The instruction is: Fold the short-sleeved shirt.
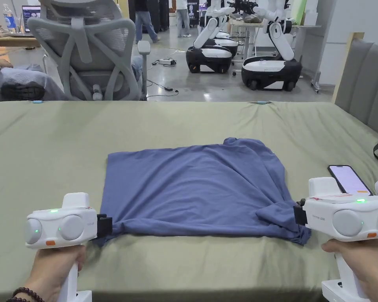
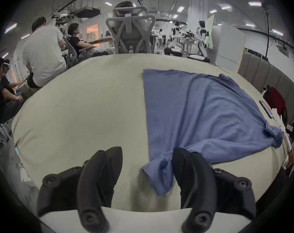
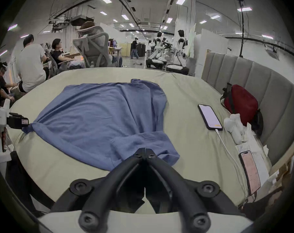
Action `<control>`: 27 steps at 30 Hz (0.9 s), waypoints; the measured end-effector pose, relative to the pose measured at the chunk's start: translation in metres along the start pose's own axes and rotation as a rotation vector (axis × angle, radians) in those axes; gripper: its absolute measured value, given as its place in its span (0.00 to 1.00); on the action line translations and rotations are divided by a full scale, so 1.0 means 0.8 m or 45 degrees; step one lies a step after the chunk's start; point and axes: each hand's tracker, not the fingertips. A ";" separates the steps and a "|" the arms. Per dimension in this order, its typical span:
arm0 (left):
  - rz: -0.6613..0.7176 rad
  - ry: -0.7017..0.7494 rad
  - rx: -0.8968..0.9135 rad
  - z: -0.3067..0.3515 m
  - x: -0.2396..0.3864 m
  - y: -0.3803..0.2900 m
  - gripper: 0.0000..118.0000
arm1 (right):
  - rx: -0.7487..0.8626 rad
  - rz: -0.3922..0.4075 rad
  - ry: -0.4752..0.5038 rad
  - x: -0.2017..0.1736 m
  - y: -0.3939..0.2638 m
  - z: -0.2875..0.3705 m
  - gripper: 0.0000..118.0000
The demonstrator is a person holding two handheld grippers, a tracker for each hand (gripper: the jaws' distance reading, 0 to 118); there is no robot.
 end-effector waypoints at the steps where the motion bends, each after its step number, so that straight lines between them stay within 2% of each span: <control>1: -0.014 0.001 -0.016 -0.004 0.003 -0.001 0.54 | -0.003 0.000 0.000 0.002 -0.001 -0.001 0.00; 3: -0.044 -0.019 -0.050 -0.012 0.007 -0.005 0.51 | -0.013 -0.002 0.000 0.002 0.000 -0.005 0.00; 6: -0.066 -0.030 -0.076 -0.018 0.016 -0.010 0.38 | -0.029 -0.001 -0.002 0.004 0.001 -0.009 0.00; 9: -0.054 -0.083 -0.060 -0.012 0.023 -0.010 0.04 | -0.037 -0.005 0.003 0.006 0.000 -0.010 0.00; 11: -0.115 -0.038 -0.068 -0.012 0.030 -0.011 0.04 | -0.040 -0.022 0.009 0.010 0.001 -0.013 0.03; 12: -0.144 -0.036 -0.064 -0.014 0.035 -0.010 0.04 | -0.045 -0.038 0.013 0.012 0.001 -0.015 0.15; 13: -0.142 -0.030 -0.064 -0.013 0.037 -0.009 0.04 | -0.049 -0.055 0.008 0.014 0.001 -0.016 0.49; 14: -0.130 -0.033 -0.060 -0.011 0.037 -0.009 0.04 | -0.060 -0.061 0.002 0.016 0.000 -0.020 0.75; 15: -0.123 -0.039 -0.057 -0.010 0.035 -0.008 0.04 | -0.074 -0.063 -0.002 0.017 -0.001 -0.024 0.95; 16: -0.110 -0.046 -0.053 -0.012 0.033 -0.007 0.04 | -0.090 -0.064 -0.002 0.018 -0.003 -0.030 1.00; 18: -0.088 -0.058 -0.049 -0.012 0.028 -0.005 0.04 | -0.111 -0.065 -0.002 0.021 -0.007 -0.038 0.92; 20: -0.081 -0.065 -0.045 -0.010 0.026 -0.006 0.04 | -0.190 -0.040 -0.030 0.022 -0.013 -0.054 0.76; 21: -0.081 -0.067 -0.044 -0.010 0.026 -0.006 0.04 | -0.225 -0.020 -0.035 0.022 -0.017 -0.061 0.60; 22: -0.081 -0.070 -0.044 -0.010 0.025 -0.006 0.04 | -0.261 0.001 -0.029 0.023 -0.021 -0.069 0.60; 23: -0.082 -0.071 -0.044 -0.010 0.025 -0.005 0.04 | -0.267 0.004 -0.024 0.024 -0.026 -0.074 0.51; 24: -0.082 -0.071 -0.040 -0.007 0.026 -0.006 0.04 | -0.259 -0.002 -0.016 0.025 -0.030 -0.076 0.30; 25: -0.082 -0.076 -0.039 -0.004 0.027 -0.006 0.04 | -0.238 -0.053 0.038 0.024 -0.033 -0.074 0.10; 27: -0.100 -0.067 -0.020 -0.002 0.029 -0.005 0.04 | -0.220 -0.023 0.003 0.021 -0.029 -0.065 0.10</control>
